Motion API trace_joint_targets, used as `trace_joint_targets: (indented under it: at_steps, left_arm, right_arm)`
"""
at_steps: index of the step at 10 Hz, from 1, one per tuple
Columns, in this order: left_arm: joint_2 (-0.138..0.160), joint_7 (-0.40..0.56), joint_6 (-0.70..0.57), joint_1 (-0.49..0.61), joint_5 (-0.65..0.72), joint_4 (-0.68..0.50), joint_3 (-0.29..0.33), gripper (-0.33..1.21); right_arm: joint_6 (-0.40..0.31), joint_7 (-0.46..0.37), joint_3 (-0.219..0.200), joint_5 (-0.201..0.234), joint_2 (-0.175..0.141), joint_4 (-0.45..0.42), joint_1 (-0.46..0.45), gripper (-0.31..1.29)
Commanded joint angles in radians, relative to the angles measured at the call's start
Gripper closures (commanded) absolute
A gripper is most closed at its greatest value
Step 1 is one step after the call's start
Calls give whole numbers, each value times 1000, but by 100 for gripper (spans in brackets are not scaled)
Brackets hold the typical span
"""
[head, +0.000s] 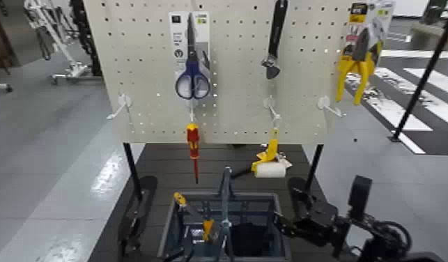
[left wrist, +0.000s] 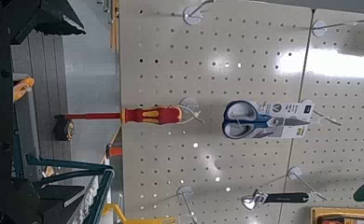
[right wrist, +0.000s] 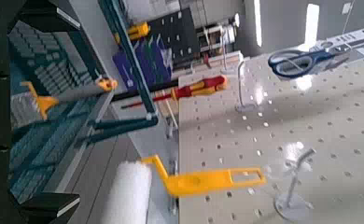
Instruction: Put the red colored gloves into the crate.
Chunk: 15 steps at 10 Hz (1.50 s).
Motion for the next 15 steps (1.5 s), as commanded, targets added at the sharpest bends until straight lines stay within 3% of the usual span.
trace_joint_targets:
  at_steps: [1, 3, 5, 6, 9, 10, 15]
  left_arm:
    - [-98, 0, -5, 2, 0, 0, 7, 10]
    - [-98, 0, -8, 4, 0, -2, 12, 10]
    - [-98, 0, -9, 7, 2, -2, 15, 10]
    - [-100, 0, -12, 8, 2, -3, 19, 10]
    - [-103, 0, -15, 12, 2, -3, 26, 10]
    - [-103, 0, -15, 13, 2, -5, 27, 10]
    - [-109, -3, -15, 16, 2, -5, 30, 10]
  right_arm:
    - [-60, -147, -67, 78, 4, -172, 178, -10]
    - [-133, -312, -96, 121, 24, -275, 322, -8]
    - [-205, -410, -114, 184, 57, -333, 422, -8]
    - [-214, -434, -130, 247, 73, -372, 456, -8]
    - [-230, -514, -134, 297, 53, -424, 517, -5]
    - [-224, -529, -133, 346, 53, -453, 526, -4]
    - [-242, -557, -130, 383, 64, -458, 534, 0]
